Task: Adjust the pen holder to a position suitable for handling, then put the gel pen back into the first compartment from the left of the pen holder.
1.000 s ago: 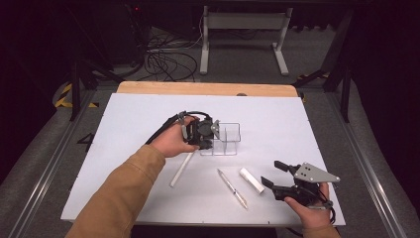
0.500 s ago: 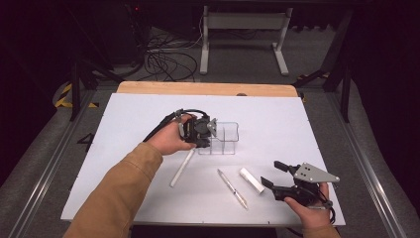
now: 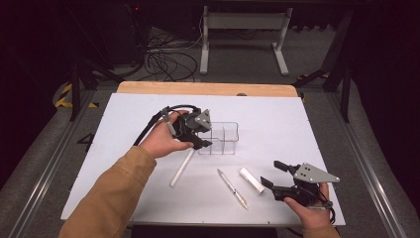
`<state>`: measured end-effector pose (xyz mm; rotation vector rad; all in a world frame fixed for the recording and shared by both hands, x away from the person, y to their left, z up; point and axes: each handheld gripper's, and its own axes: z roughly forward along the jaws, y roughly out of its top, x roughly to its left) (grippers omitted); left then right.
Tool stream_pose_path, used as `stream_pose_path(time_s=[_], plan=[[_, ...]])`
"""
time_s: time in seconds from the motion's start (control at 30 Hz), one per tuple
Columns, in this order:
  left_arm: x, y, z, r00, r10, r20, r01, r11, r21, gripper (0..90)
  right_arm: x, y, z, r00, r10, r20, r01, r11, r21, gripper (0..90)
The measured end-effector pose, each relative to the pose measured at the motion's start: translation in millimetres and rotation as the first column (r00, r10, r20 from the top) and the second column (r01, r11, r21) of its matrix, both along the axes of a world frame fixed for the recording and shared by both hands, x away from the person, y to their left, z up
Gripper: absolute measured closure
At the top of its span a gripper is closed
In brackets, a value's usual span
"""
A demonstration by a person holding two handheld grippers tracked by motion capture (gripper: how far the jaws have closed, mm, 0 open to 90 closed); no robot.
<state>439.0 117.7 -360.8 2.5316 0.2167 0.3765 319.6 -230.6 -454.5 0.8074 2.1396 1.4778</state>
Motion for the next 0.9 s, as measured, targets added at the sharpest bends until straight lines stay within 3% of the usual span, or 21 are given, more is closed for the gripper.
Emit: stream_pose_path(time_s=[0.17, 0.3, 0.43, 0.5, 0.7, 0.8, 0.9], plan=[[-13.2, 14.2, 8.3, 0.9994, 0.034, 0.010, -0.033, 0.9948, -0.096, 42.0, -0.4, 1.8, 2.0, 1.0000, 0.000, 0.005, 0.000, 1.0000, -0.004, 25.8], [-20.5, 22.9, 10.4, 0.9977, 0.067, 0.009, -0.066, 0.9900, -0.125, 39.5, -0.6, 2.4, 4.3, 0.9999, -0.005, 0.012, 0.005, 1.0000, -0.001, 25.2], [-29.9, 34.5, 8.8, 0.9944, 0.105, 0.005, -0.103, 0.9764, -0.190, 37.6, -0.6, 3.6, 5.0, 0.9999, -0.001, 0.017, 0.002, 1.0000, -0.009, 24.0], [-37.9, 40.4, 7.0, 0.9924, 0.123, -0.001, -0.120, 0.9656, -0.231, 36.8, -0.9, 3.7, 6.3, 0.9999, 0.000, 0.015, 0.000, 1.0000, -0.007, 23.6], [-68.9, 57.6, -4.3, 0.9830, 0.183, 0.018, -0.169, 0.9393, -0.298, 33.6, -0.9, 4.5, 12.0, 0.9997, 0.004, 0.026, -0.003, 0.9999, -0.015, 21.6], [-83.6, 68.6, -12.0, 0.9733, 0.230, -0.003, -0.216, 0.9114, -0.350, 32.3, -1.1, 5.5, 12.3, 0.9997, 0.003, 0.025, -0.002, 0.9997, -0.026, 19.5], [-95.2, 79.9, -19.0, 0.9663, 0.255, -0.032, -0.246, 0.8789, -0.409, 31.8, 0.3, 6.9, 13.5, 0.9997, 0.004, 0.023, -0.003, 0.9996, -0.029, 16.6]])
